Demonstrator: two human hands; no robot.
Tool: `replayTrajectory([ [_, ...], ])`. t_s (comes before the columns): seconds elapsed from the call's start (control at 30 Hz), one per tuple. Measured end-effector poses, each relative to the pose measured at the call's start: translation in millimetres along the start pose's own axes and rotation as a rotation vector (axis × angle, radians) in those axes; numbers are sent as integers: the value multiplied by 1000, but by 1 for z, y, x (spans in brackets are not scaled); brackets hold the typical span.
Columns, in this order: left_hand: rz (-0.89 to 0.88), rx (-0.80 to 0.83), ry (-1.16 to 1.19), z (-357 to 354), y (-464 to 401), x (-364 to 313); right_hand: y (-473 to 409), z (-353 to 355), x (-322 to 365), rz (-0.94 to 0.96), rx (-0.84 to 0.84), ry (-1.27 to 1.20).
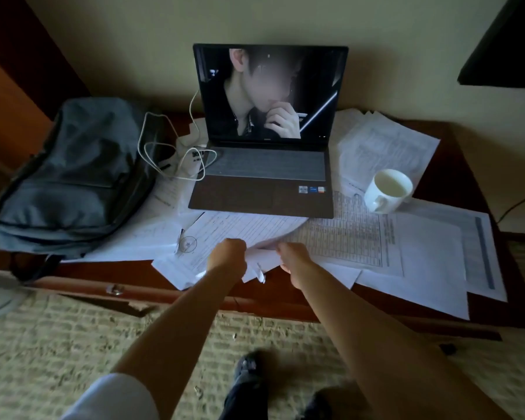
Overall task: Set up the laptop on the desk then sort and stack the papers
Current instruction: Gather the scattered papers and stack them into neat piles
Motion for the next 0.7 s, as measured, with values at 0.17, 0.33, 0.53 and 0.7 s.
replayTrajectory([
  [0.17, -64, 122, 293, 26, -9, 26, 8, -17, 1, -128, 35, -325],
  [0.33, -126, 367, 325, 41, -15, 48, 11, -39, 6, -102, 69, -199],
  [0.53, -127, 536, 248, 47, -29, 76, 23, -43, 14, -198, 140, -6],
  [0.7, -85, 625, 494, 59, -29, 77, 29, -50, 14, -167, 113, 25],
])
Point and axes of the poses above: each hand's wrist, its own y-axis away from the middle knuckle, its own z-axis out of the back of the hand, x = y × z, the point moved 1 cm from there along -y, towards the middle knuckle, and after that the axes turned 1 degree about y, right-handed, at the moved point
